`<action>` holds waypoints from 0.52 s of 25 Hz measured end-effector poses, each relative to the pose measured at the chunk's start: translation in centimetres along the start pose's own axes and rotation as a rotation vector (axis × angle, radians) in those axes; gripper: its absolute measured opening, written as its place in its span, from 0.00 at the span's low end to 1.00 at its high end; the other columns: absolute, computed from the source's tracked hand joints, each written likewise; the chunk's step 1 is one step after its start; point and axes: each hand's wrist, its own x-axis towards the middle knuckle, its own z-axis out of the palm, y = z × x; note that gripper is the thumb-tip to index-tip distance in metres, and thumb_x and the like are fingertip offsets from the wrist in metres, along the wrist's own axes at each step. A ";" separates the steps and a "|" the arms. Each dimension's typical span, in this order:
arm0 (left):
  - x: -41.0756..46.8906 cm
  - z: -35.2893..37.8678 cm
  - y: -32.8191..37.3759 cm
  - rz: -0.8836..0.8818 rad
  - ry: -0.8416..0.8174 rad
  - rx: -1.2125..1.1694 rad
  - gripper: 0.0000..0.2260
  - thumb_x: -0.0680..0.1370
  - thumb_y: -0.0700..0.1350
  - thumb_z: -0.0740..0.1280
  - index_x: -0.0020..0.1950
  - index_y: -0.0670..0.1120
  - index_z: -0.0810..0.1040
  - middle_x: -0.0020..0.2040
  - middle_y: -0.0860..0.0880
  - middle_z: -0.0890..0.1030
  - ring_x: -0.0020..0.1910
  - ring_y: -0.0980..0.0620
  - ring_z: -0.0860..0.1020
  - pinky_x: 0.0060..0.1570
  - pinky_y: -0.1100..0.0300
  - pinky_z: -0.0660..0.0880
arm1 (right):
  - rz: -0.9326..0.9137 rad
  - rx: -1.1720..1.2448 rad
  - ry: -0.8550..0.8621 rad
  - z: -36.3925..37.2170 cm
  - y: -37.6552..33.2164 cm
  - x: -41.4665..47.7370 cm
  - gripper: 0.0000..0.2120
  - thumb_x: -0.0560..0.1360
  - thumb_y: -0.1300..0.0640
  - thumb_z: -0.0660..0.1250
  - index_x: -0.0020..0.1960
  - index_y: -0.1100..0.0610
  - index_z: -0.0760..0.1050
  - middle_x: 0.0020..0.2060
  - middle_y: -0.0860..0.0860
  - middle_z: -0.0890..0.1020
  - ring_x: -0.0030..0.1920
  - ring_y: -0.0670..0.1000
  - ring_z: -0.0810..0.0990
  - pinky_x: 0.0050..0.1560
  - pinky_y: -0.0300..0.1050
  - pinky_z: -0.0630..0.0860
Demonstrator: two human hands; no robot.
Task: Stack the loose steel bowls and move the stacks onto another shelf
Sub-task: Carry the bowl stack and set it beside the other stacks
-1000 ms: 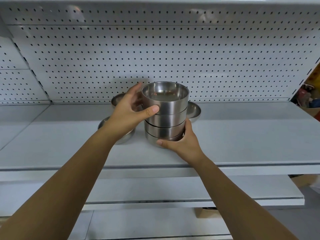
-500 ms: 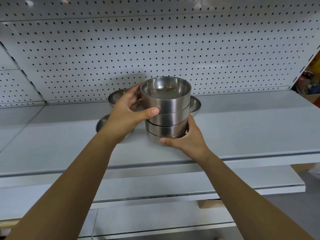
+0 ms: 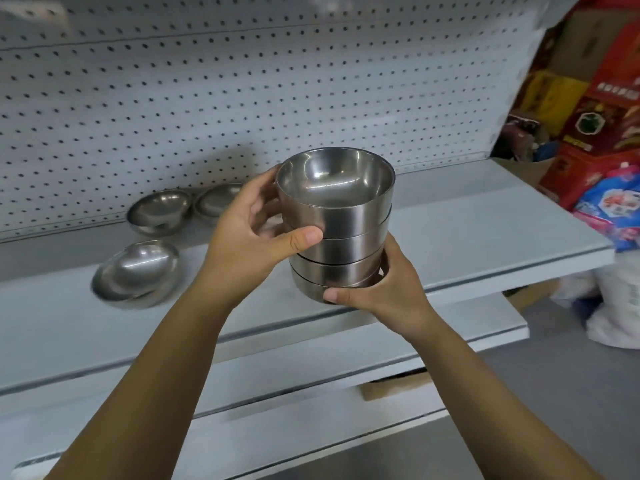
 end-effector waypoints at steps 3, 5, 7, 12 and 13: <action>0.6 6.4 0.3 0.015 -0.087 -0.028 0.36 0.67 0.42 0.81 0.72 0.53 0.72 0.69 0.57 0.78 0.68 0.55 0.77 0.62 0.55 0.79 | 0.009 -0.023 0.096 -6.3 0.2 -2.7 0.50 0.58 0.51 0.88 0.74 0.41 0.68 0.63 0.39 0.81 0.63 0.42 0.80 0.57 0.35 0.79; 1.1 11.6 0.7 0.020 -0.146 -0.059 0.37 0.66 0.44 0.82 0.73 0.53 0.73 0.70 0.58 0.77 0.68 0.54 0.77 0.63 0.50 0.78 | 0.010 -0.053 0.170 -11.3 0.2 -4.8 0.50 0.58 0.50 0.88 0.74 0.42 0.68 0.64 0.40 0.81 0.64 0.42 0.80 0.58 0.36 0.79; 1.6 16.6 1.3 0.022 -0.197 -0.080 0.37 0.65 0.47 0.82 0.73 0.52 0.73 0.69 0.58 0.77 0.68 0.52 0.77 0.63 0.48 0.78 | 0.011 -0.073 0.235 -16.1 0.2 -6.7 0.50 0.58 0.51 0.88 0.74 0.43 0.68 0.64 0.41 0.81 0.65 0.43 0.80 0.62 0.40 0.79; 1.9 30.2 2.3 0.050 -0.347 -0.124 0.37 0.63 0.51 0.82 0.70 0.55 0.75 0.67 0.60 0.79 0.67 0.52 0.78 0.62 0.52 0.79 | 0.003 -0.101 0.401 -27.9 1.3 -12.6 0.50 0.59 0.58 0.88 0.75 0.52 0.68 0.65 0.47 0.82 0.66 0.48 0.81 0.67 0.52 0.79; 1.7 32.8 2.4 0.054 -0.380 -0.133 0.37 0.63 0.50 0.83 0.70 0.56 0.75 0.66 0.61 0.79 0.66 0.53 0.78 0.61 0.54 0.80 | 0.009 -0.104 0.436 -29.9 1.7 -13.8 0.50 0.59 0.59 0.88 0.76 0.52 0.67 0.65 0.48 0.82 0.67 0.49 0.81 0.67 0.53 0.78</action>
